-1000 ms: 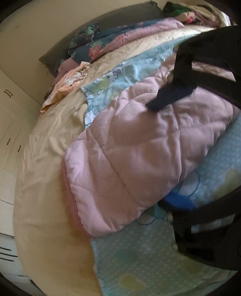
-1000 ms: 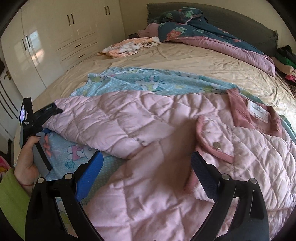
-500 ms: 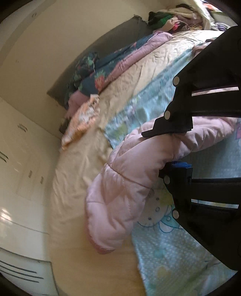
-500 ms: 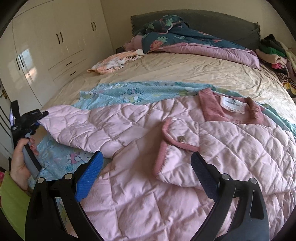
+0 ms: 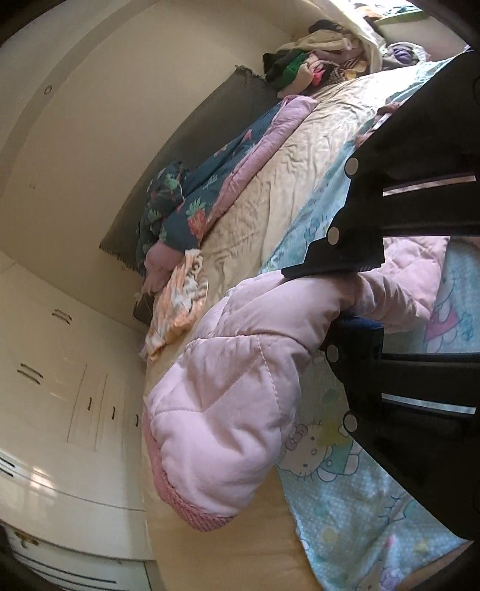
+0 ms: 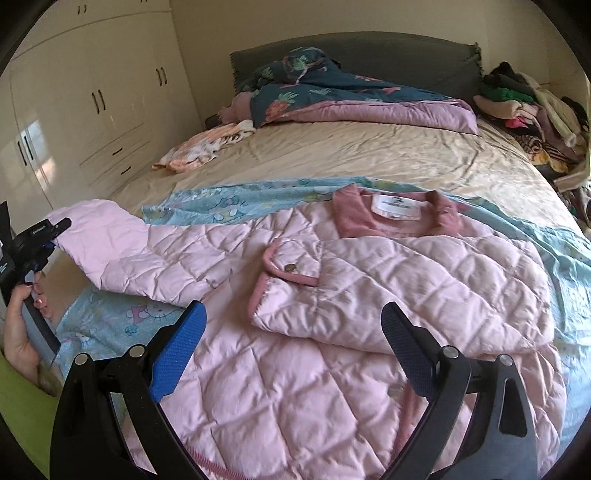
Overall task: Fold large clothes
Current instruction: 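Lift the sleeve with the left tool and carry it across the jacket front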
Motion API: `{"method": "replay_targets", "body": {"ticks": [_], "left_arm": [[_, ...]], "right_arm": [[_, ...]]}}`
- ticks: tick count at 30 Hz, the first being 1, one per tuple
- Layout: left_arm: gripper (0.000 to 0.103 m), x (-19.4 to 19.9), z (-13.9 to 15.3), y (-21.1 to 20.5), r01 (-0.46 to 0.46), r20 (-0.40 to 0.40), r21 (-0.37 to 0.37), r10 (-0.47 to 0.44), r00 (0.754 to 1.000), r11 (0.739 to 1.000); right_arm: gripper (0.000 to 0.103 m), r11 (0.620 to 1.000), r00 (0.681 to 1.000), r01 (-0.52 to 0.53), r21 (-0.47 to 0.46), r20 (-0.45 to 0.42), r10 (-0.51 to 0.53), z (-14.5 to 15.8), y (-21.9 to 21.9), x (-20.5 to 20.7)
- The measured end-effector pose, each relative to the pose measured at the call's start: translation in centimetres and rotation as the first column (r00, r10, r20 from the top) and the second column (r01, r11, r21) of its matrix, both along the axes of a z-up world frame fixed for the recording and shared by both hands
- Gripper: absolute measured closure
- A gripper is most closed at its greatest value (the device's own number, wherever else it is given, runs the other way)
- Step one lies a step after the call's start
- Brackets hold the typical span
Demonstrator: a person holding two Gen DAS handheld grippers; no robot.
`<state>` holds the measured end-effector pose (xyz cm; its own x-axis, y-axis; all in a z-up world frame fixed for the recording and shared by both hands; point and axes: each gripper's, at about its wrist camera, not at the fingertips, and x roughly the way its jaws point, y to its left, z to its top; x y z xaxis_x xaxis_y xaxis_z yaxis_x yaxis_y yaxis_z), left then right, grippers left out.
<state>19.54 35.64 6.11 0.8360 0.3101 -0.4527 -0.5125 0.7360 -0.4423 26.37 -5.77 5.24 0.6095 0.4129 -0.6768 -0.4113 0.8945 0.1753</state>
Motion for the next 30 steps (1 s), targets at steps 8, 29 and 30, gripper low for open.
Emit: {"method": "replay_targets", "body": {"ticks": [8,29,30], "left_arm": [[0.093,-0.5,3.9,-2.8,0.042,0.024,0.069,-0.044,0.999,0.997],[0.093,2.1,8.2,-13.2,0.189,0.043,0.190,-0.201,0.979,0.963],[0.093,2.3,8.2,-13.7,0.196,0.040,0.196,-0.207,0.977,0.961]], "right_arm": [[0.008,0.998,0.997,0.058,0.033,0.038,-0.060,1.4,-3.7,-1.8],[0.008,0.980,0.989,0.147,0.136,0.014,-0.150,2.5,-12.9,-4.4],[0.008,0.979,0.988,0.148,0.142,0.015,-0.152,2.5,-13.2,-4.4]]}}
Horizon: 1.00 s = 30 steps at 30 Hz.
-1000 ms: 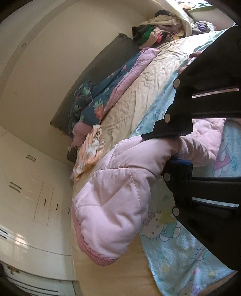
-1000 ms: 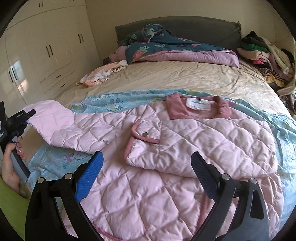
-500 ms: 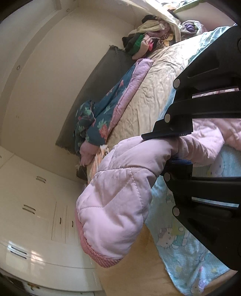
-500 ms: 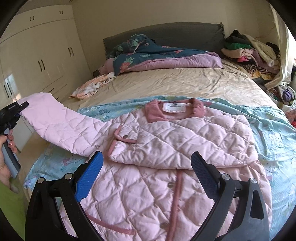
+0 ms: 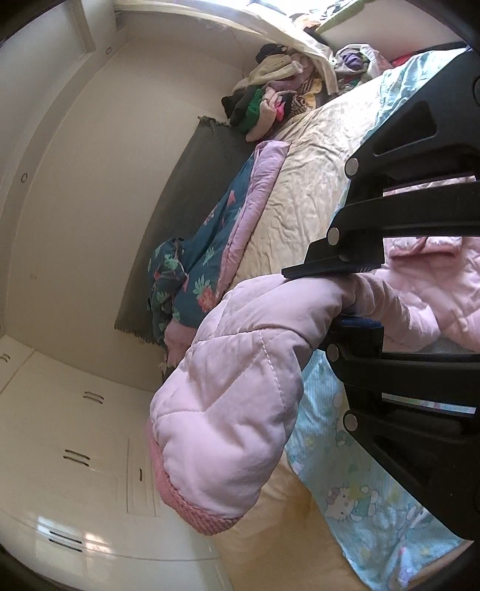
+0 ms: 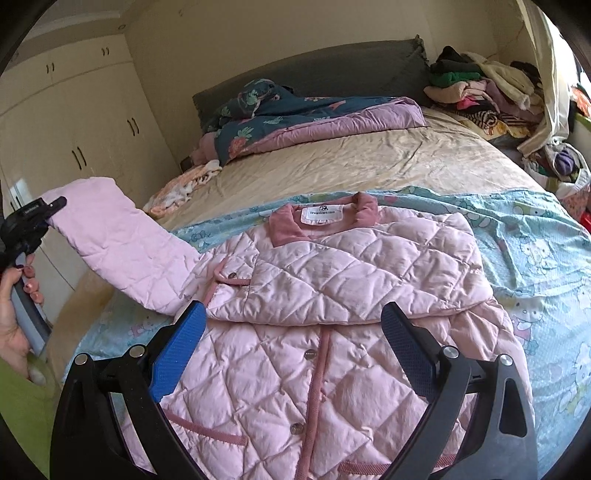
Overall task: Fold large clothes
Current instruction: 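Lift the sleeve with the left tool and carry it across the jacket front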
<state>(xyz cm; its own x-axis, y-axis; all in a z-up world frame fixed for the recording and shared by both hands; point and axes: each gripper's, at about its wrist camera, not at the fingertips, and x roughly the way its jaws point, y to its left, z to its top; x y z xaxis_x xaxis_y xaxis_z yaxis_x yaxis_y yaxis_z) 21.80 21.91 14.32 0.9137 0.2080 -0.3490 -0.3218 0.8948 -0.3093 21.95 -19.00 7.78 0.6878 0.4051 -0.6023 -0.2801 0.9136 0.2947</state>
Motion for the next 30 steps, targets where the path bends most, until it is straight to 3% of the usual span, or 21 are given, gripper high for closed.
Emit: {"method": "replay_targets", "body": {"ticks": [19,30], "left_arm": [[0.093,3.1,0.1,-9.5,0.150,-0.045,0.095,-0.146,0.988,0.984],[0.094,4.9,-1.4,-15.2,0.261,-0.101,0.150,-0.247,0.964,0.954]], "right_arm": [[0.008,0.999,0.999,0.042,0.032,-0.012,-0.042,-0.8,-4.8,-0.5],[0.008,0.994,0.997,0.082,0.067,-0.009,-0.082,-1.0,-7.4,-1.1]]}}
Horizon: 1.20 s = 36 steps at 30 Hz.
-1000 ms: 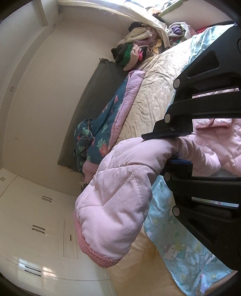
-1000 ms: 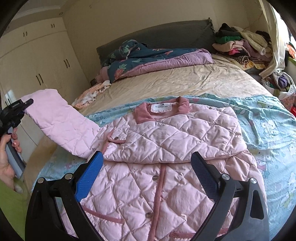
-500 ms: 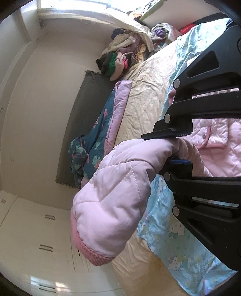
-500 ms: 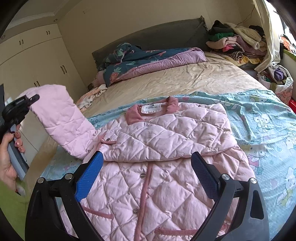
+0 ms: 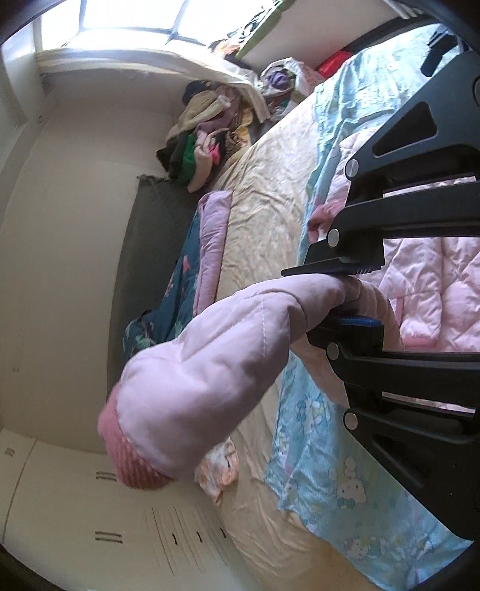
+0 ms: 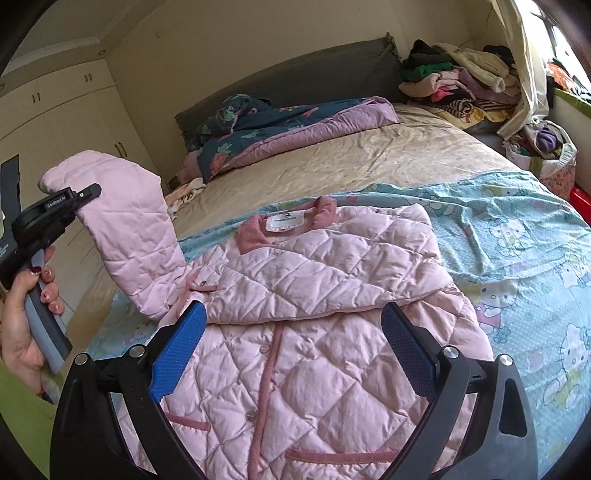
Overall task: Fold large clothes
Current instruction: 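Lift the sleeve with the left tool and carry it across the jacket front, then lower the sleeve onto the jacket front and open the left tool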
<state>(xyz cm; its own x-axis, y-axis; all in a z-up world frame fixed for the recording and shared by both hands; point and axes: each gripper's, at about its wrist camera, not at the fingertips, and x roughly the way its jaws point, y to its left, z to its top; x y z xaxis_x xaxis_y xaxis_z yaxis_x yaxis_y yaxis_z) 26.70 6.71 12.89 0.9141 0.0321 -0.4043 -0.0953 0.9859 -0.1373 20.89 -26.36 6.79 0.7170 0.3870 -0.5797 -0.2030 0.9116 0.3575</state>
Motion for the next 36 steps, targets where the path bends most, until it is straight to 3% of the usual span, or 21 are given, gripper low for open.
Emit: {"method": "replay_targets", "body": {"ticks": [4,17,30,36], "left_arm": [[0.094,0.6,-1.1,-1.7,0.045,-0.022,0.027,-0.045,0.999,0.999],[0.094,1.4,-5.1,-6.4,0.169,-0.095,0.090,-0.160,0.982,0.981],[0.094,2.0,-11.7,-12.0,0.303,-0.242,0.203,-0.252,0.937,0.931],[0.086,1.9,-14.3,-14.2,0.350,-0.299,0.254,-0.271,0.915,0.902]], "right_arm": [[0.008,1.000,1.000,0.026,0.015,-0.004,-0.026,-0.4,-1.0,-0.1],[0.008,0.986,0.987,0.156,-0.063,-0.027,-0.158,-2.2,-3.2,-0.4],[0.008,0.967,0.961,0.254,-0.032,-0.106,-0.256,-4.7,-6.5,0.1],[0.008,0.958,0.951,0.286,-0.022,-0.120,-0.286,-5.1,-7.9,0.1]]}}
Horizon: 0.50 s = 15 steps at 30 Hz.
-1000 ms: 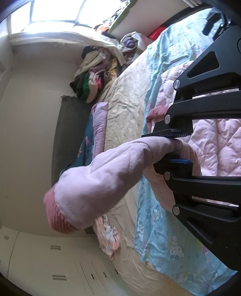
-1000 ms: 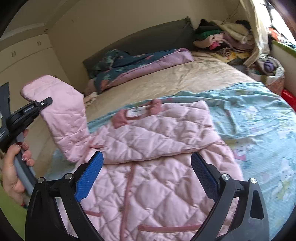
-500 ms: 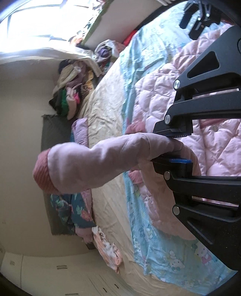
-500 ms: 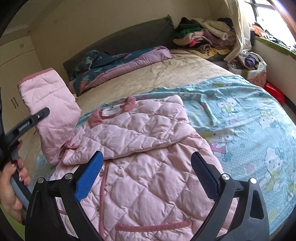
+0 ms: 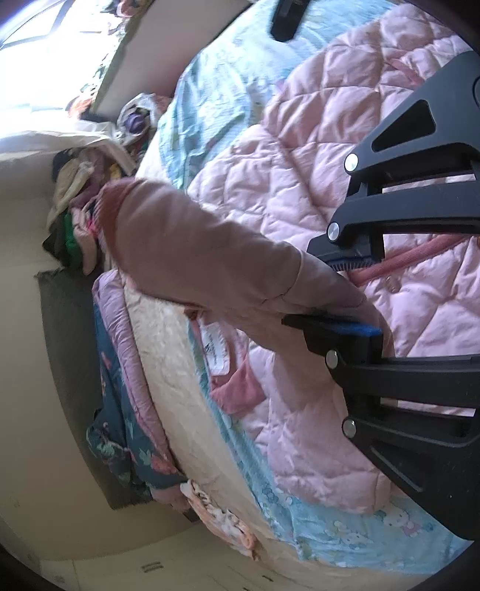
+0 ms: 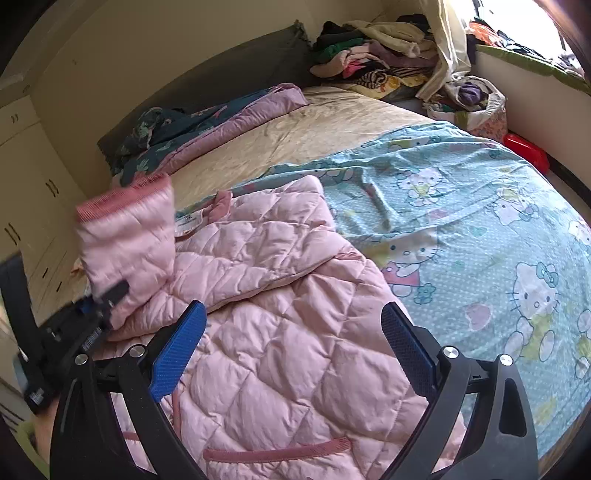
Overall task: Fold large clothes
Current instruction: 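Lower the sleeve onto the jacket front and open the left tool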
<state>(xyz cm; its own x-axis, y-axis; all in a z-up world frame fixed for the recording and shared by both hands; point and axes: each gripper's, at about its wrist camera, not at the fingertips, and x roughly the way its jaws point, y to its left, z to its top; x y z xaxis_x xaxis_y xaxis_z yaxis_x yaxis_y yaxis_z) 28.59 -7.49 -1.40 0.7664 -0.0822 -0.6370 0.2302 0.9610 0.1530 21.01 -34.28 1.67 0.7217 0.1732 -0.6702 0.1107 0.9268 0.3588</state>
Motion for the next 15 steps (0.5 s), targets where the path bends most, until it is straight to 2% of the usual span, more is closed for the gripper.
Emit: {"method": "replay_targets", "body": {"ticks": [5,6,7,9,11,12,14,15], "left_arm": [[0.073,-0.1,-1.5,-1.7,0.044,-0.036,0.057,-0.042,0.998,0.997],[0.066,-0.1,-1.9,-2.0,0.061,-0.053,0.063,-0.057,0.997,0.996],[0.050,-0.2,-2.1,-2.2,0.081,-0.074,0.056,-0.077,0.994,0.995],[0.042,-0.5,-2.4,-2.8,0.121,-0.117,0.045,-0.115,0.986,0.992],[0.042,-1.4,-3.0,-3.7,0.164,-0.138,0.086,-0.152,0.979,0.983],[0.038,-1.6,-3.1,-3.9,0.177,-0.147,0.092,-0.162,0.976,0.980],[0.024,-2.1,-3.2,-3.7,0.205,-0.167,0.061,-0.192,0.967,0.977],[0.013,-2.4,-2.9,-3.2,0.218,-0.177,0.023,-0.211,0.961,0.976]], "right_arm": [[0.008,1.000,1.000,0.025,0.004,-0.001,-0.025,-0.1,-1.0,0.0],[0.008,1.000,1.000,0.029,0.003,-0.003,-0.029,-0.2,-1.1,0.0],[0.008,0.999,0.999,0.033,0.003,-0.006,-0.033,-0.3,-1.2,0.0],[0.008,0.999,0.999,0.042,0.003,-0.012,-0.041,-0.4,-1.6,0.0],[0.008,0.999,0.999,0.049,0.003,-0.015,-0.049,-0.6,-1.9,0.0],[0.008,0.999,0.998,0.052,0.005,-0.017,-0.052,-0.6,-2.0,0.0],[0.008,0.998,0.998,0.057,0.005,-0.020,-0.057,-0.7,-2.2,0.0],[0.008,0.998,0.998,0.057,0.005,-0.021,-0.057,-0.7,-2.2,0.1]]}}
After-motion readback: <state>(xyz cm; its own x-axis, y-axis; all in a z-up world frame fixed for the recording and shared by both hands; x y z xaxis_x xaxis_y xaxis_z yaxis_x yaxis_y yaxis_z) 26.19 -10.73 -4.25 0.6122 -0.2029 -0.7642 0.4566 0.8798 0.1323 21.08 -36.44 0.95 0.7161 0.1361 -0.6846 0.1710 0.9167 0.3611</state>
